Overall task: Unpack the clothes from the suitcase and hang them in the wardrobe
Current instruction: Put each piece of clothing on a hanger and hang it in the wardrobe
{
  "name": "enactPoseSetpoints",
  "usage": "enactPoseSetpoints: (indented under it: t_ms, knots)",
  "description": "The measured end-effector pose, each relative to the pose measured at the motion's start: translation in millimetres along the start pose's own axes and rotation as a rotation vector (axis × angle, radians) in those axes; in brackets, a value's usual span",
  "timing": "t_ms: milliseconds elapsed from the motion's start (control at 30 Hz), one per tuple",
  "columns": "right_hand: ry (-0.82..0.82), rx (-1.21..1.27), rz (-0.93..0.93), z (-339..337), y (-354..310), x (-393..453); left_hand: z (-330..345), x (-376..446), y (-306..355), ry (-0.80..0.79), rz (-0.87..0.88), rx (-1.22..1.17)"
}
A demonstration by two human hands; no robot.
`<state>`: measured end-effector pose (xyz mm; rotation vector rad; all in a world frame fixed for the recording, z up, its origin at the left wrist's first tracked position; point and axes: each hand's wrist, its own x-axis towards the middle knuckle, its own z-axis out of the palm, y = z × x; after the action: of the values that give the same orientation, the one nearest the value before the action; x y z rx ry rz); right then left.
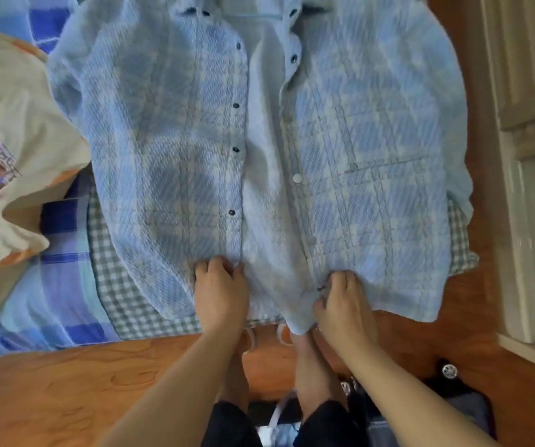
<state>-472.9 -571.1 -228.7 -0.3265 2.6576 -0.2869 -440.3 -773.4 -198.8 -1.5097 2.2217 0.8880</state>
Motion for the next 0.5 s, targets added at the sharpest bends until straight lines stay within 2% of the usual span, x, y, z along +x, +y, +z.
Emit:
enactPoseSetpoints:
  t_ms: [67,200,300,400,500]
  knots:
    - [-0.005,0.019,0.067,-3.0,-7.8,-7.5,-12.1,-10.4,-5.0,0.004,0.076,0.028]
    - [0.014,-0.03,0.217,2.1,-27.9,12.3,-32.6,-33.0,-19.6,0.068,0.415,0.144]
    - [0.021,0.017,0.235,4.6,-26.8,17.5,-47.7,-44.1,-16.7,0.005,0.405,0.115]
    - [-0.017,0.234,0.242,-9.4,-16.7,3.9,-65.0,-49.6,-13.1,-0.04,0.351,0.011]
    - [-0.106,0.435,0.286,-54.7,-10.1,-18.7,-80.7,-54.7,-8.4,-0.091,0.335,-0.162]
